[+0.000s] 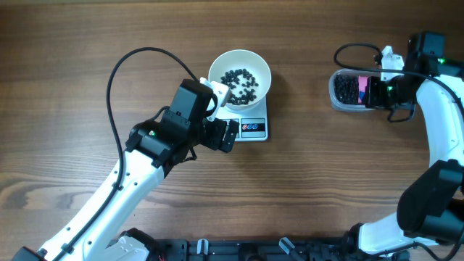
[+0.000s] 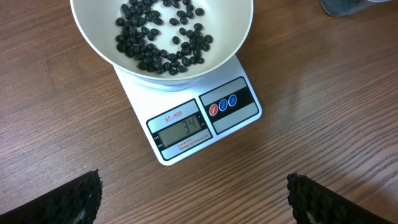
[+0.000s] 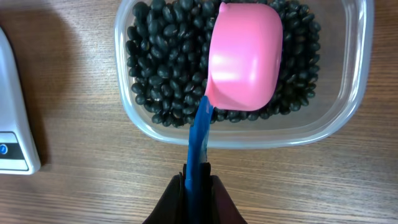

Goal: Scoop item into bowl and weigh 150g on scale
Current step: 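Return the empty scoop with the right gripper into the bean tub, then scoop black beans and lift the scoop out of the tub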

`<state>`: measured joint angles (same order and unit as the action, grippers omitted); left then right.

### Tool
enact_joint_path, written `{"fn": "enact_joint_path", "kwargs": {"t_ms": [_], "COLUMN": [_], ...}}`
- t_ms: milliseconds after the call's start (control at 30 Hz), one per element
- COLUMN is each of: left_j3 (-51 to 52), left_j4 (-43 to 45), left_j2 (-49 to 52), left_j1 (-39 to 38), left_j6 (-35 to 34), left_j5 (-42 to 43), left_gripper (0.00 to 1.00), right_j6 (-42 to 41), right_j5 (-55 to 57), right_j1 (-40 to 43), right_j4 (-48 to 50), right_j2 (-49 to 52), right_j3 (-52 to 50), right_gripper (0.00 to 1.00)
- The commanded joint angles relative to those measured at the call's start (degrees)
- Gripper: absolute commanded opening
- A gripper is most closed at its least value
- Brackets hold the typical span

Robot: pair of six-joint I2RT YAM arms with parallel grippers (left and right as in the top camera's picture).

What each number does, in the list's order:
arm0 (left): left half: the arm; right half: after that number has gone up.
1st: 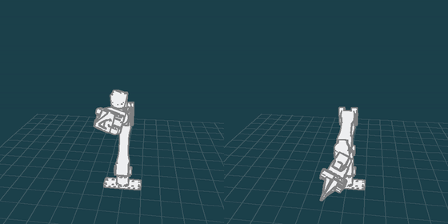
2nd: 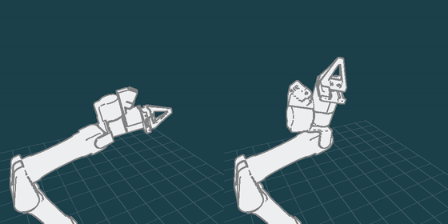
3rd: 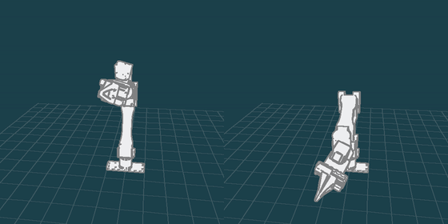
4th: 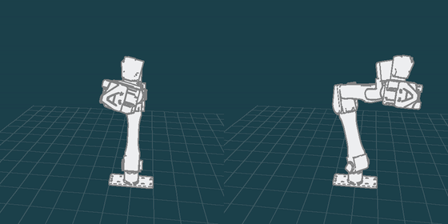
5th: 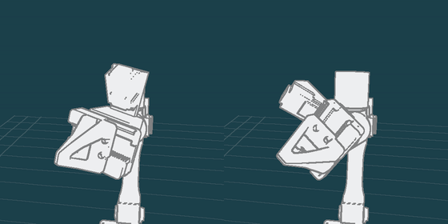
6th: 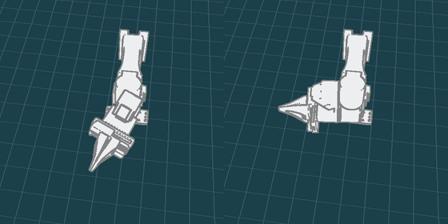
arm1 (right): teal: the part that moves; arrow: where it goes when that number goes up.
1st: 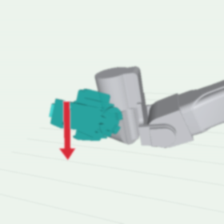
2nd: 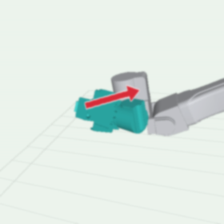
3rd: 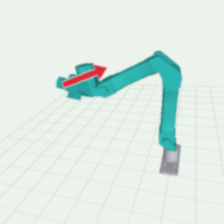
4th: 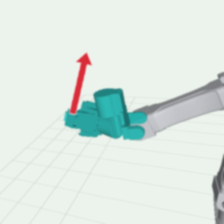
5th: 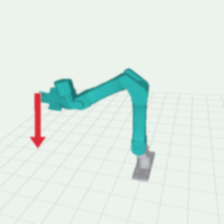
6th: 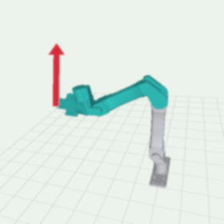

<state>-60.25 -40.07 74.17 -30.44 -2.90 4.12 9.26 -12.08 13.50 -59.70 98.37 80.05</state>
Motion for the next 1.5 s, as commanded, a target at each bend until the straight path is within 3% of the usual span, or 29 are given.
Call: {"fn": "enact_joint_path", "kwargs": {"t_ms": [0,267,700,933,1467], "left_j3": [0.48,0.48,0.48,0.48,0.48], "left_j4": [0.02,0.02,0.02,0.02,0.02], "left_j2": [0.2,0.2,0.2,0.2,0.2], "left_j1": [-0.11,-0.11,-0.11,-0.11,-0.11], "left_j6": [-0.57,-0.57,-0.57,-0.57,-0.57], "left_j5": [-0.76,-0.76,-0.76,-0.76,-0.76], "left_gripper": [1.0,1.0,1.0,1.0,1.0], "right_j6": [0.96,2.75,2.38,5.81,-0.52], "right_j5": [-8.68,-16.06,-16.33,-21.07,-21.51], "right_j1": [0.31,5.57,5.88,10.43,10.91], "right_j4": [-1.05,-1.68,-3.17,-2.91,-0.09], "right_j2": [1.49,1.51,1.51,1.55,1.55], "right_j3": [0.09,0.09,0.09,0.09,0.09], "right_gripper": [0.04,0.04,0.04,0.04,0.04]}}
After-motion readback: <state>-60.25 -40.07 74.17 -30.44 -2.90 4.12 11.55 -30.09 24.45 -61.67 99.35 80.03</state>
